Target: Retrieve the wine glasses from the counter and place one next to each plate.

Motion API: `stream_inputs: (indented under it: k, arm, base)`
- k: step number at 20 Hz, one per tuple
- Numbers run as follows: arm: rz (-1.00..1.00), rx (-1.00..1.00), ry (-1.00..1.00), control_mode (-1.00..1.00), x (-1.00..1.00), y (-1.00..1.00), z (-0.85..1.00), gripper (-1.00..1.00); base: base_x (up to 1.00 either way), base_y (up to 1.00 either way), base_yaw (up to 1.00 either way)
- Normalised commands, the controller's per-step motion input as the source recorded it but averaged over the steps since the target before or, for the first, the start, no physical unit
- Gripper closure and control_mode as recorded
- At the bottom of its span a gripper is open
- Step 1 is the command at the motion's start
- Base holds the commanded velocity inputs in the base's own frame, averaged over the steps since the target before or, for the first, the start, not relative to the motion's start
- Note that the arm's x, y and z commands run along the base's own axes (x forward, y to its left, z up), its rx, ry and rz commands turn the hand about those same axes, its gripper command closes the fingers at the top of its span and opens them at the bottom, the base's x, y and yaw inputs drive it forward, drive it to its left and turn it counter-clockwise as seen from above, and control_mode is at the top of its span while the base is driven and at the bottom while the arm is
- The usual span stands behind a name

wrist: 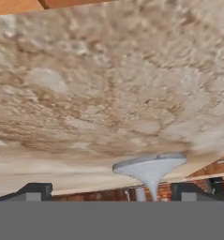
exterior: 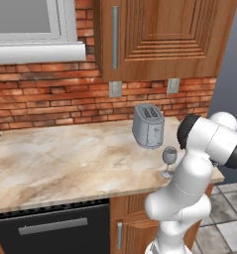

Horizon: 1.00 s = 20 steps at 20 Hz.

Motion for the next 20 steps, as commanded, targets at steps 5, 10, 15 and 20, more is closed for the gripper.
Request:
stream_inputs:
  k: [5, 10, 15, 20]
  arm:
    - [0.00, 0.06, 0.04, -1.00, -0.03, 0.12, 0.00, -1.00]
    - [0.00, 0.01, 0.01, -1.00, 0.00, 0.11, 0.00, -1.00]
    - [-0.05, 0.01, 0.02, -1.00, 0.00, 0.00, 0.05, -1.00]
    - [-0.10, 0.02, 0.09, -1.00, 0.05, 0.00, 0.00, -1.00]
  base:
    - [0.00, 0.00, 0.00]
    - [0.00, 0.00, 0.00]
    - [0.00, 0.00, 0.00]
    - [0.00, 0.00, 0.00]
